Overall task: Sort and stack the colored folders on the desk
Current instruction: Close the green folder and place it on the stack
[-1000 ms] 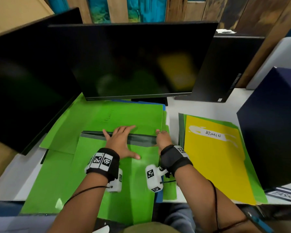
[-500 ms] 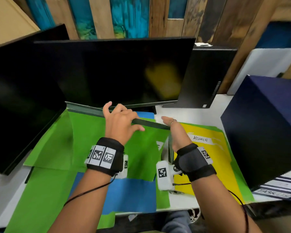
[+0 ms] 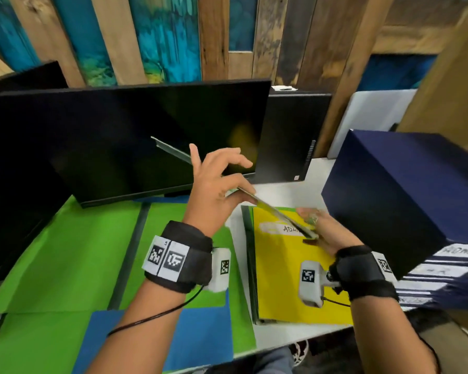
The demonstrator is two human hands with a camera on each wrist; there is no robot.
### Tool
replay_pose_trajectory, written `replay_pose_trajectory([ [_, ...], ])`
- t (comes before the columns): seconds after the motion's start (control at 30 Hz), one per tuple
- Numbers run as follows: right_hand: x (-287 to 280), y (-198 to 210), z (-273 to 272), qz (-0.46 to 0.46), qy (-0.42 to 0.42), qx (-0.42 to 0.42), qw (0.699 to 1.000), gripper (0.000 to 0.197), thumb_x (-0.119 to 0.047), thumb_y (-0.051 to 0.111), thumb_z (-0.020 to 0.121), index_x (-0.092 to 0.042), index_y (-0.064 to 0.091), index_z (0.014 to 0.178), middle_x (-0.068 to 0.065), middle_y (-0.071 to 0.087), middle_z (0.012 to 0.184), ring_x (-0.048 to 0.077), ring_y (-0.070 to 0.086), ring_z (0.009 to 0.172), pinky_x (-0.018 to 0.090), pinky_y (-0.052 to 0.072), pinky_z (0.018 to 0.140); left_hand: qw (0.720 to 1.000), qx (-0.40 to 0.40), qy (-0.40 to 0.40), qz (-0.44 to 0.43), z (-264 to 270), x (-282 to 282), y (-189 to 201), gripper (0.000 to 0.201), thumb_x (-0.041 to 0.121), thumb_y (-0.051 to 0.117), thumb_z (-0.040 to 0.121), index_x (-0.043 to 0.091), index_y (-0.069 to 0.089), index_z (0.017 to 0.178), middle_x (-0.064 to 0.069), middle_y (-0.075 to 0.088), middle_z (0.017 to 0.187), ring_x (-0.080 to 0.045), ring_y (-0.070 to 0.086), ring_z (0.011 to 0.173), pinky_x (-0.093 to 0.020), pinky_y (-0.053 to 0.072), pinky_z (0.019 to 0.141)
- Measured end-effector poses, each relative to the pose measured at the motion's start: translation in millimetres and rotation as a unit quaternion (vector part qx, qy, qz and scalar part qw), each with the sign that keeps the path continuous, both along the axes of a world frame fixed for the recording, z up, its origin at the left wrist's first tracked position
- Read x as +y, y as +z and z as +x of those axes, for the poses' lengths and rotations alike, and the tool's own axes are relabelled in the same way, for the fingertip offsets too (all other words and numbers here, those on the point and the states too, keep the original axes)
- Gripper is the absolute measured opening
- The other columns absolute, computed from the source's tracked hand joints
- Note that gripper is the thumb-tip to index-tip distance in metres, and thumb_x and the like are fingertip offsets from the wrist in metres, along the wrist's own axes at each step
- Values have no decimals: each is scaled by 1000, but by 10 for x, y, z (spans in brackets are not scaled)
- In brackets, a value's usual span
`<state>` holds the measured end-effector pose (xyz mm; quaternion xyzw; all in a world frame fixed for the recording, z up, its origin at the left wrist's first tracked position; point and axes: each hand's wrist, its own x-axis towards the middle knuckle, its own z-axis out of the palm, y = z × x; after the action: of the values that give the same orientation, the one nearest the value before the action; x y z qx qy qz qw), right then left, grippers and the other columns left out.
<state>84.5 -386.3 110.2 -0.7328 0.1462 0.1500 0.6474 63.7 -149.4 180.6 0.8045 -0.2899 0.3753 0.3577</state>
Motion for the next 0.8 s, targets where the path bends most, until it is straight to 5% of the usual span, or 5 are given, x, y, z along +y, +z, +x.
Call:
replay_pose_trajectory([
  [0.17,-243,-433,-214,-96,61,110,987,72,-59,64,75,-19,48,133,6,57,122,17,54,91,28,40,67,995,55,-83,-18,72,-183,-137,5,26,67,70,30,65,74,10,51,114,-3,37,126,-41,0,119],
  [0.3,-312,-567,-261,-73,-7,118,990,87,-51,70,74,-15,32,143,3,44,138,22,48,121,35,39,100,988,127,-87,-20,145,-180,-184,5,23,69,67,22,73,65,14,44,127,-5,25,135,-43,18,115],
  [0.4,-461,-738,-207,-127,-20,87,988,111,-73,76,45,-27,40,140,0,50,140,20,50,126,42,36,111,971,227,-53,59,246,-142,-335,21,2,76,65,17,74,78,14,25,141,-15,8,142,-40,13,115],
  [0.57,-575,-603,-311,-369,-44,177,911,103,-64,62,74,1,24,144,21,33,147,35,33,136,40,32,111,890,430,-36,147,436,-79,-814,59,2,77,69,19,54,121,0,29,147,-18,26,139,-21,18,109],
  [0.8,-530,-687,-408,-521,17,222,824,92,-67,55,77,-8,32,143,17,19,153,34,28,136,42,32,108,773,629,82,-4,552,-136,-1566,47,9,55,91,1,40,135,-19,49,134,-30,52,119,-31,41,96],
])
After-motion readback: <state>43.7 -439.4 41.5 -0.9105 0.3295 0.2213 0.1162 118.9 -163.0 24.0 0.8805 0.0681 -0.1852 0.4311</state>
